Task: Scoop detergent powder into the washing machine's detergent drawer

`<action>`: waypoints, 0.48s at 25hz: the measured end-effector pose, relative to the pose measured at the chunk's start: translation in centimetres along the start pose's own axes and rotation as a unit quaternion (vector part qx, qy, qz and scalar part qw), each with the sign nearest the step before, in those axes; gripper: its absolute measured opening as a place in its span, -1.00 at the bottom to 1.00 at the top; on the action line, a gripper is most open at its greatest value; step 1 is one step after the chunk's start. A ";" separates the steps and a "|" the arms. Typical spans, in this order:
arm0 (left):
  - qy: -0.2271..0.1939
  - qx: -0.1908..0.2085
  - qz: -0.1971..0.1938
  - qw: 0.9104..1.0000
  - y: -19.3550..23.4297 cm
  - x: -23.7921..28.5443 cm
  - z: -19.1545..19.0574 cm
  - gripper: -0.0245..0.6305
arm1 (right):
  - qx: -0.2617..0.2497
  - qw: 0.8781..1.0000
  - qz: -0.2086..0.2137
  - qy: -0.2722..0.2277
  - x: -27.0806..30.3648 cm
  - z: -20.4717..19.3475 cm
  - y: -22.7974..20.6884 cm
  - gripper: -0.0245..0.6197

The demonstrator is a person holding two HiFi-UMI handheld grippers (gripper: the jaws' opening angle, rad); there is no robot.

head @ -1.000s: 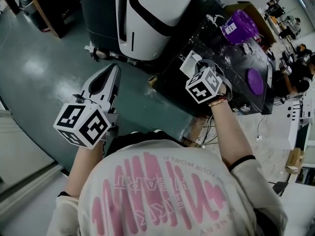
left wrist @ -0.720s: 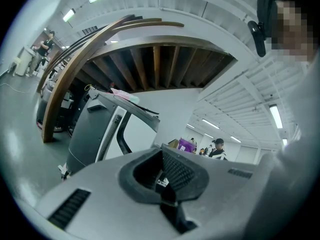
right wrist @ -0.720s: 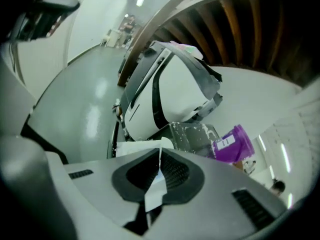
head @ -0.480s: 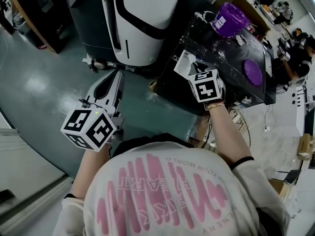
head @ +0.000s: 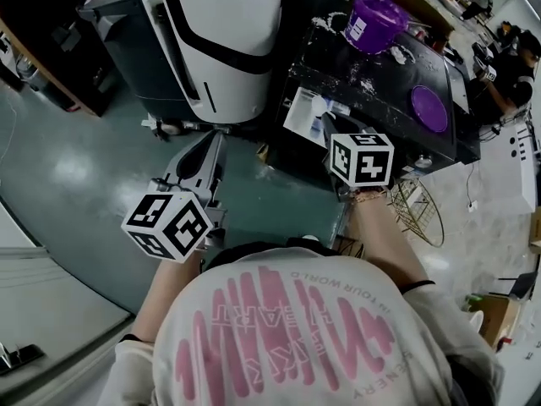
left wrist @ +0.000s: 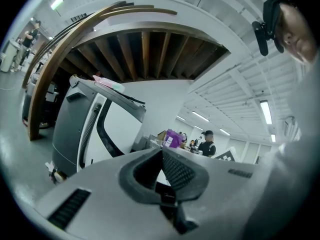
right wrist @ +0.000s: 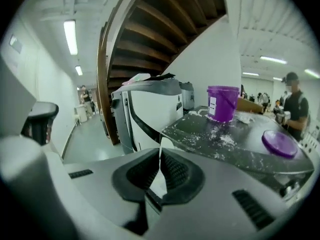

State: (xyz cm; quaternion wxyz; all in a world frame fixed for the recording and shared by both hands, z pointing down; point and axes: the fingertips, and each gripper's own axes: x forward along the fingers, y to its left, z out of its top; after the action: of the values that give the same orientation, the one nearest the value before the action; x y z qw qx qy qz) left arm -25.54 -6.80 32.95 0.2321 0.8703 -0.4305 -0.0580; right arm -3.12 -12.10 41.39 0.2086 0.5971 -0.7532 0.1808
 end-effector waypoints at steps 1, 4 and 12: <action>0.002 0.000 0.002 1.000 -0.4 0.5 -0.1 -0.92 | 0.022 1.000 0.008 -0.006 -0.3 0.2 -0.4 -0.91; 0.001 -0.005 0.009 1.000 -1.4 2.2 -0.2 -0.92 | 0.097 0.994 0.039 -0.021 -1.1 0.7 -1.5 -0.91; -0.016 0.010 0.016 1.000 -4.8 7.3 0.2 -0.92 | 0.221 0.968 0.102 -0.064 -3.5 3.5 -4.9 -0.90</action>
State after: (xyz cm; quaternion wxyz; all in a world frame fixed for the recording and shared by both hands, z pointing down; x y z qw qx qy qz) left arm -17.54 -10.01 31.34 0.2175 0.8646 -0.4484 -0.0641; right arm 2.05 -12.15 36.70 0.0033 0.5584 -0.7632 0.3250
